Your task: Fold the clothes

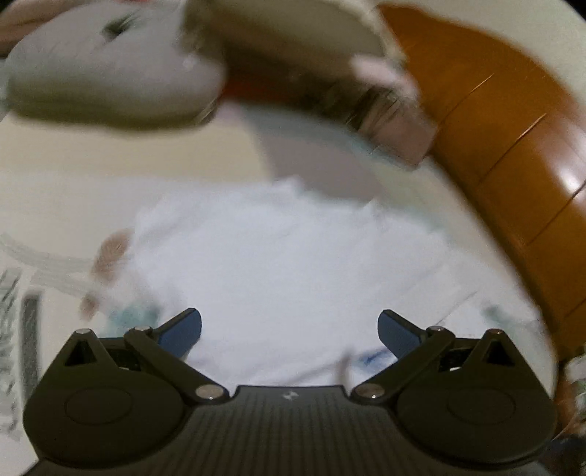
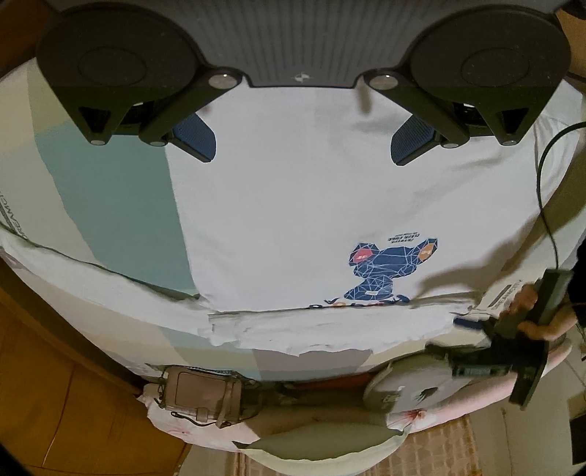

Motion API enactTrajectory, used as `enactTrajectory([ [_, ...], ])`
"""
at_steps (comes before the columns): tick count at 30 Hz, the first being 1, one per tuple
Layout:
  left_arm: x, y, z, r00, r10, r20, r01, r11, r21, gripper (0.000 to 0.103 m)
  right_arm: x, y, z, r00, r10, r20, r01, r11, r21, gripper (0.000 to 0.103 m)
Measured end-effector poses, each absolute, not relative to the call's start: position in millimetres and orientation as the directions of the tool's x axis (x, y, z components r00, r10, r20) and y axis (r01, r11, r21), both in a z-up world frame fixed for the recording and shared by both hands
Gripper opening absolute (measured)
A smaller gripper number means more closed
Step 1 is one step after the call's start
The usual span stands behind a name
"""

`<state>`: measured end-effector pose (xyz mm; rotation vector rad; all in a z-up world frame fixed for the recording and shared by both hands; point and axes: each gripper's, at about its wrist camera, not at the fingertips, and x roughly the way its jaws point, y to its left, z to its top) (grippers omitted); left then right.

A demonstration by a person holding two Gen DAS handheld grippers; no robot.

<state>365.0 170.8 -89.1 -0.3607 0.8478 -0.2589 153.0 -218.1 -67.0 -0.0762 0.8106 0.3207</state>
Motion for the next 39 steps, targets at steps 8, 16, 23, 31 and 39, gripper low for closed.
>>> enactTrajectory([
  [8,349,131,-68,0.645,-0.274,-0.713,0.199,0.962,-0.190,0.102,156,-220,-66,0.642,0.247,-0.726,-0.299,0.952,0.059,0.103],
  [16,337,85,-66,0.633,-0.199,-0.748,0.318,0.948,0.017,0.102,156,-217,-71,0.625,0.253,-0.739,-0.282,0.955,0.088,0.103],
  [23,327,102,-100,0.567,-0.193,-0.801,0.229,0.971,-0.072,0.102,148,-229,-75,0.618,0.209,-0.758,-0.256,0.965,0.057,0.103],
  [31,268,66,-65,0.617,-0.222,-0.755,0.354,0.935,0.015,0.102,164,-226,-77,0.620,0.229,-0.751,-0.285,0.957,0.057,0.103],
  [39,220,19,-66,0.665,-0.201,-0.720,0.454,0.874,0.175,0.102,173,-215,-106,0.602,0.247,-0.759,-0.319,0.946,0.055,0.103],
])
